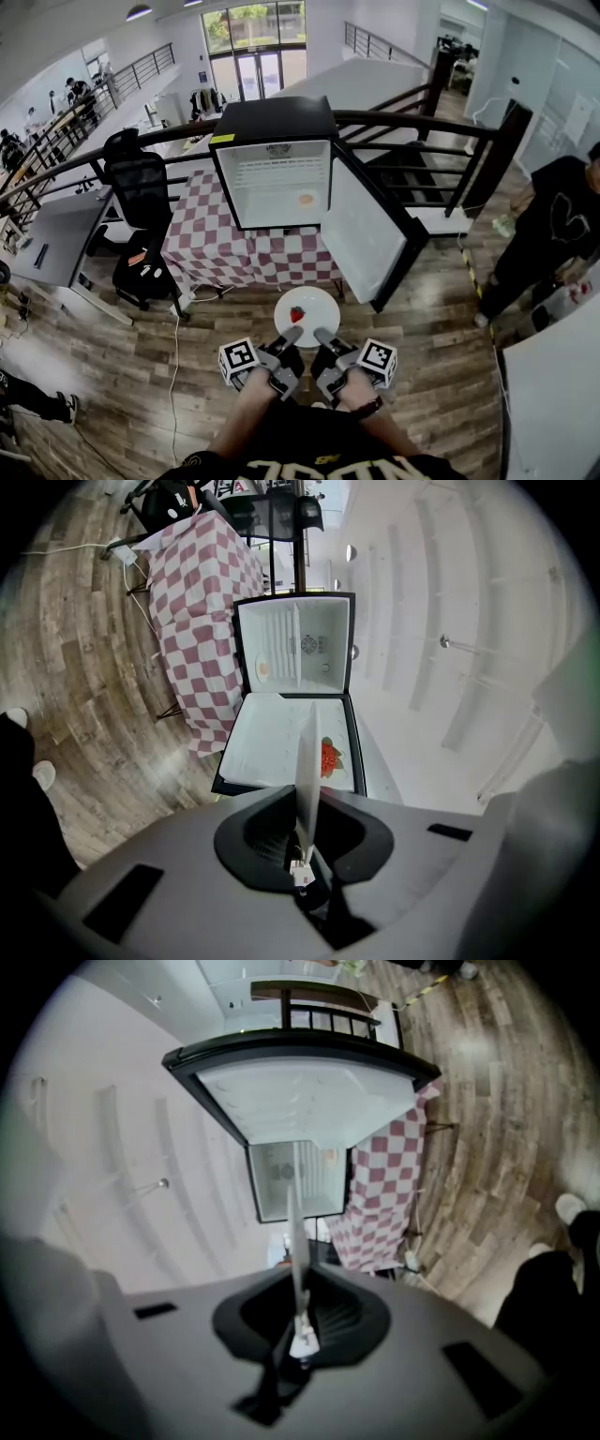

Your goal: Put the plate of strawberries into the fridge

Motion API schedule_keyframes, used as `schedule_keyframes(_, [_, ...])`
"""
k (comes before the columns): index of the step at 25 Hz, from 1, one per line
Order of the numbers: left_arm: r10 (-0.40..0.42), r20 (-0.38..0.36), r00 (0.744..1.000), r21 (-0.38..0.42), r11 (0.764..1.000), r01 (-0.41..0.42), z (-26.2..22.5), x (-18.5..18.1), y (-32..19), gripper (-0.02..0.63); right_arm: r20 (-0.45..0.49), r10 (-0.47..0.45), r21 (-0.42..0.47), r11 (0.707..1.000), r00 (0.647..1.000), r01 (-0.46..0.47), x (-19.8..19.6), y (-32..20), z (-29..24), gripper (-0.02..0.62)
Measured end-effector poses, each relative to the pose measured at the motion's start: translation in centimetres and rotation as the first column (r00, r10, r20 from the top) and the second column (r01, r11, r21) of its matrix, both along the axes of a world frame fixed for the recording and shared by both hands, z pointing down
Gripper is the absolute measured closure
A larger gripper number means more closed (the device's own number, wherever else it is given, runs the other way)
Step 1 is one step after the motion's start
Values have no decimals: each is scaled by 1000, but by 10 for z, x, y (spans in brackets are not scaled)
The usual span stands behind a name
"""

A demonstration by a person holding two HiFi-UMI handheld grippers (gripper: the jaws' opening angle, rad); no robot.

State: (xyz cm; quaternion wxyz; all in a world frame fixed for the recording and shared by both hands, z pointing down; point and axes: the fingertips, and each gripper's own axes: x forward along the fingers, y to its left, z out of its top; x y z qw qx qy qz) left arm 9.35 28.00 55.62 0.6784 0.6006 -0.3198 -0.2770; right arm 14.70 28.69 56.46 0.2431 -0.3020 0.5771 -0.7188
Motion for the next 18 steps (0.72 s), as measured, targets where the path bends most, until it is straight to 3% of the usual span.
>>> schedule_keyframes(9, [-60, -6, 998, -40, 997, 60, 16, -2, -2, 565, 21, -52, -23, 998, 998, 53, -2, -5, 16, 558])
schedule_keyframes(18, [-46, -36, 998, -75, 996, 43, 39, -29, -68, 565, -10, -28, -45, 999, 1000, 27, -28, -71, 39, 558])
